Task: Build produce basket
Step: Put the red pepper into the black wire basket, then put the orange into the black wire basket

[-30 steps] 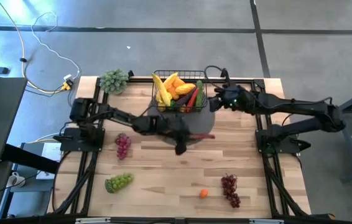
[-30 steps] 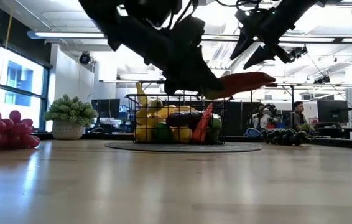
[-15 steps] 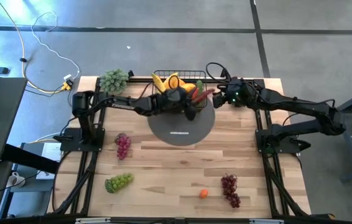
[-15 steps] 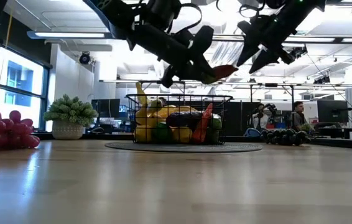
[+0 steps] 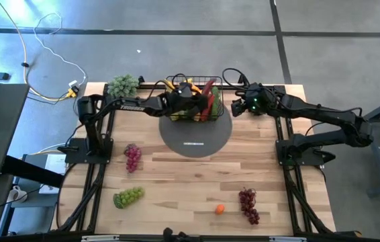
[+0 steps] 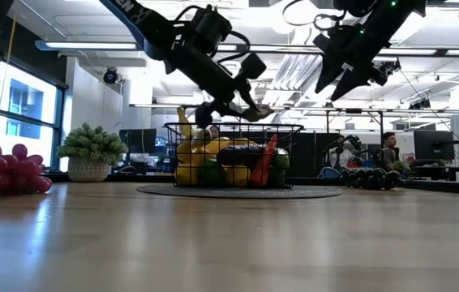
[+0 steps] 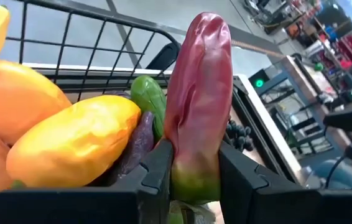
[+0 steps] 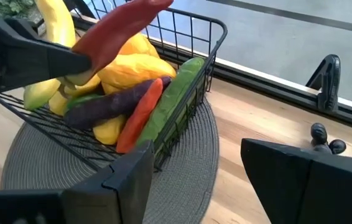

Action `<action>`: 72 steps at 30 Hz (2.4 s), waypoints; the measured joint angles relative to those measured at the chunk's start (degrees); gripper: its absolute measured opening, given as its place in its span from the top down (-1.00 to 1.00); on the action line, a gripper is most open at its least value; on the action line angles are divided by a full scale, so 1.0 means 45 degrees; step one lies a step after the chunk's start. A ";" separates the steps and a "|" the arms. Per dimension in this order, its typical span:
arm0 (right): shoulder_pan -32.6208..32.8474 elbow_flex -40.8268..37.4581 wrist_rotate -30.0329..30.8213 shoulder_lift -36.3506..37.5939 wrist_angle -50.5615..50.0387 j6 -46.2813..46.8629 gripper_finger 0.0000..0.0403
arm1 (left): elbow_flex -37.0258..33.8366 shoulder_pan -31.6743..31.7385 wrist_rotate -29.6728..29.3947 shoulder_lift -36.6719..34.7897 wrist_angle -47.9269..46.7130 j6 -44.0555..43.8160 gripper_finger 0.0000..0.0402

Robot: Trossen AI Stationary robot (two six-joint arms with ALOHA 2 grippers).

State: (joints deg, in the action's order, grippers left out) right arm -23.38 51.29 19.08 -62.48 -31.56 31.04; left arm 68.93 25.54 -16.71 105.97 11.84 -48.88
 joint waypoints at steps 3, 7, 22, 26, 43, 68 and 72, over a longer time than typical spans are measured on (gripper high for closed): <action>0.0000 0.0000 -0.0001 0.0000 0.0002 0.0198 -0.11 | 0.0000 -0.0073 0.0068 -0.0001 0.0000 -0.0439 0.60; 0.0000 0.0000 -0.0002 0.0000 0.0002 0.0314 -0.11 | 0.0000 -0.0321 0.0135 0.0000 -0.0240 -0.0728 0.60; 0.0015 0.0000 -0.0002 0.0000 -0.0145 0.0230 -0.11 | -0.0010 -0.0173 0.0066 0.0000 -0.0880 -0.0252 0.44; 0.0015 0.0000 -0.0025 0.0000 -0.0230 0.0230 -0.11 | -0.0010 -0.0165 0.0236 0.0000 -0.0876 -0.0364 0.32; 0.0398 0.0000 -0.1002 -0.0005 -0.0673 0.0793 -0.11 | -0.0020 -0.0151 0.0947 -0.0303 -0.0770 0.2071 0.13; 0.5775 0.0000 -0.3678 -0.0005 -0.0664 0.3290 -0.11 | -0.0003 -0.1568 0.2704 -0.4518 -0.5209 0.6547 0.15; 0.6469 0.0000 -0.3679 -0.0063 -0.0689 0.3875 -0.11 | -0.0019 -0.2528 0.2482 -0.5162 -0.6788 0.6802 0.15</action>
State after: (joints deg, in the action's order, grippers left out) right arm 5.74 51.29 2.52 -62.76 -34.66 48.48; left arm 68.84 14.17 -5.54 82.75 -18.70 -18.27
